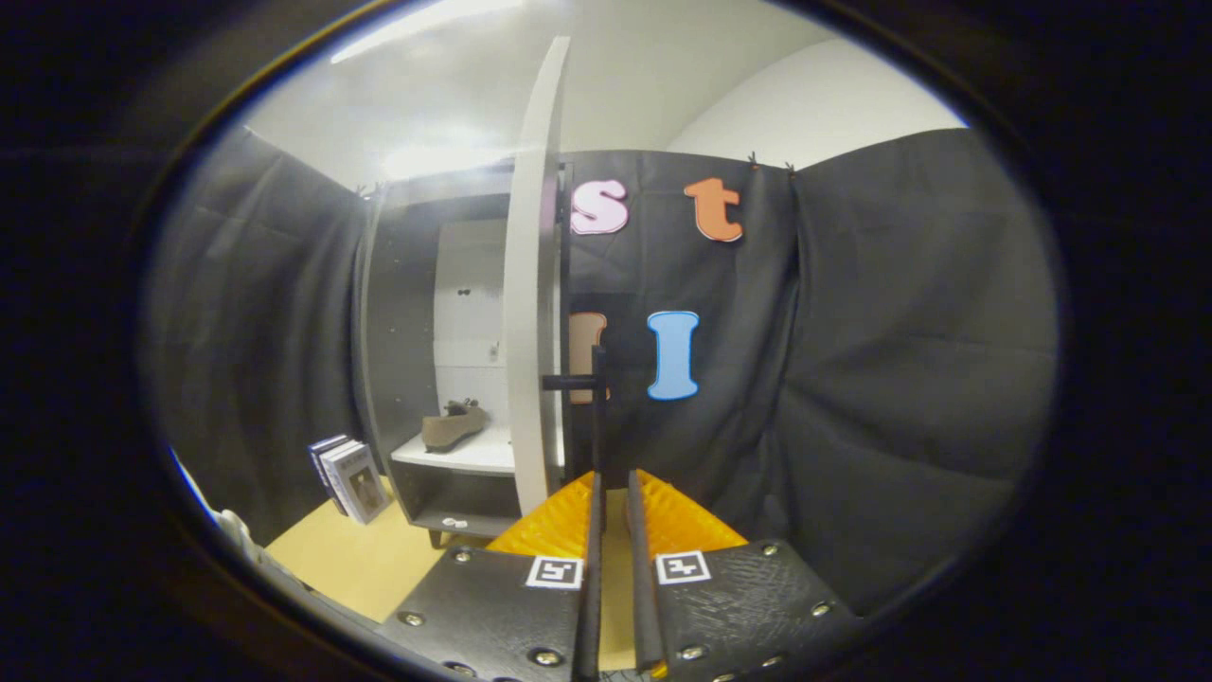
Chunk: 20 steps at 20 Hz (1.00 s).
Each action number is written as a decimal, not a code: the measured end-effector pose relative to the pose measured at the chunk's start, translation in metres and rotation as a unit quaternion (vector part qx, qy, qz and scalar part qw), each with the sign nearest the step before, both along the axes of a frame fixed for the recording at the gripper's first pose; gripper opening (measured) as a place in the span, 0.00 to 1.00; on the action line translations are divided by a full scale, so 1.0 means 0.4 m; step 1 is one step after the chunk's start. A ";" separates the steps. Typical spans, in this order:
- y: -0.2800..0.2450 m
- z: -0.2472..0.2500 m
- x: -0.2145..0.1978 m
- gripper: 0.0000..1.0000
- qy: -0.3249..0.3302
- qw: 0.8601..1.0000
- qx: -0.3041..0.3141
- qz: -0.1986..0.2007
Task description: Open the shoe cabinet door, grab the shoes and put them into the shoe cabinet, then close the shoe cabinet door.
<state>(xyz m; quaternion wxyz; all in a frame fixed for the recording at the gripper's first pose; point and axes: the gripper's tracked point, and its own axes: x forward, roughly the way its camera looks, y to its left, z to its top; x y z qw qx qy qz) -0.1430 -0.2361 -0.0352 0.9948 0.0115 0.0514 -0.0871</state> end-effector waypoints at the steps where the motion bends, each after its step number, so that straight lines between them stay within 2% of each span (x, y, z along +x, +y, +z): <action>1: 0.013 -0.005 -0.013 0.14 0.002 1.000 0.002 -0.004; 5: 0.126 -0.028 -0.018 0.14 -0.004 1.000 0.014 -0.007; 8: 0.217 -0.095 0.013 0.14 0.009 0.999 0.032 -0.017; 13: 0.412 -0.327 0.101 0.15 0.089 0.993 0.071 -0.018; 15: 0.464 -0.410 0.131 0.15 0.115 0.990 0.081 -0.030; 17: 0.490 -0.486 0.153 0.24 0.136 0.985 0.087 -0.055; 18: 0.510 -0.516 0.159 0.34 0.145 0.983 0.093 -0.058; 20: 0.549 -0.598 0.183 0.44 0.175 0.978 0.102 -0.053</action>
